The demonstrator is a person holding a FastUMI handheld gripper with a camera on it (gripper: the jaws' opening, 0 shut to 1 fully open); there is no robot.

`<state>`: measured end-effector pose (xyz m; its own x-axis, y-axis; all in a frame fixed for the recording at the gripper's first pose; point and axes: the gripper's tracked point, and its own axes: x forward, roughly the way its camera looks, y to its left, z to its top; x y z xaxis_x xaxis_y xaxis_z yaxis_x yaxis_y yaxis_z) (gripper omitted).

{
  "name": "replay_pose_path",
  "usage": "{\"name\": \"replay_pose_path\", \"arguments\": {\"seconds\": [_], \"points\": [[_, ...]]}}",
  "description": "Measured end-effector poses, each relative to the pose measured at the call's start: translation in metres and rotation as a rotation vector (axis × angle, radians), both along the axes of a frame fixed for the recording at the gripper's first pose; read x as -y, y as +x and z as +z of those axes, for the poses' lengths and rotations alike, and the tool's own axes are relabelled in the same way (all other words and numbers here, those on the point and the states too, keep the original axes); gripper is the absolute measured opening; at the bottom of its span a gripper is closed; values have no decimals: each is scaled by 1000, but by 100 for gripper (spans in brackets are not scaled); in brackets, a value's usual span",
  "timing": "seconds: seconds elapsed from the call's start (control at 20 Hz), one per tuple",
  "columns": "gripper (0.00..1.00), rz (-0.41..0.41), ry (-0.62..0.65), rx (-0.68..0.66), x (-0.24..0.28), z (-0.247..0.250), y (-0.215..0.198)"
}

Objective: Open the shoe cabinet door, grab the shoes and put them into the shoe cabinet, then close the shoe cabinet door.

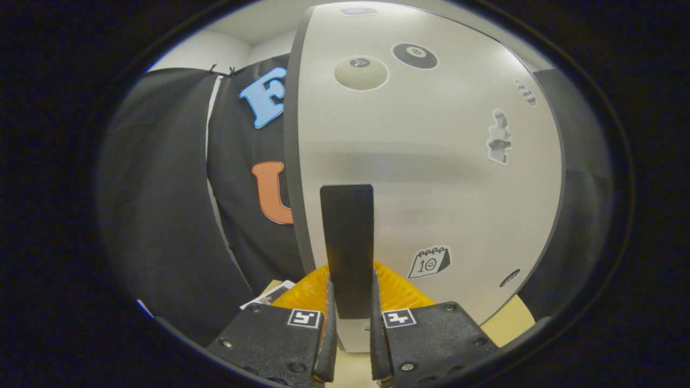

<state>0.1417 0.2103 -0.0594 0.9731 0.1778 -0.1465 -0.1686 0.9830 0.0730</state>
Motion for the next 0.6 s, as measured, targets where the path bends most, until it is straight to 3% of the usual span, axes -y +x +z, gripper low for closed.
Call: {"name": "replay_pose_path", "arguments": {"seconds": [0.6], "points": [[23, 126, 11, 10, 48, -9, -105]]}}
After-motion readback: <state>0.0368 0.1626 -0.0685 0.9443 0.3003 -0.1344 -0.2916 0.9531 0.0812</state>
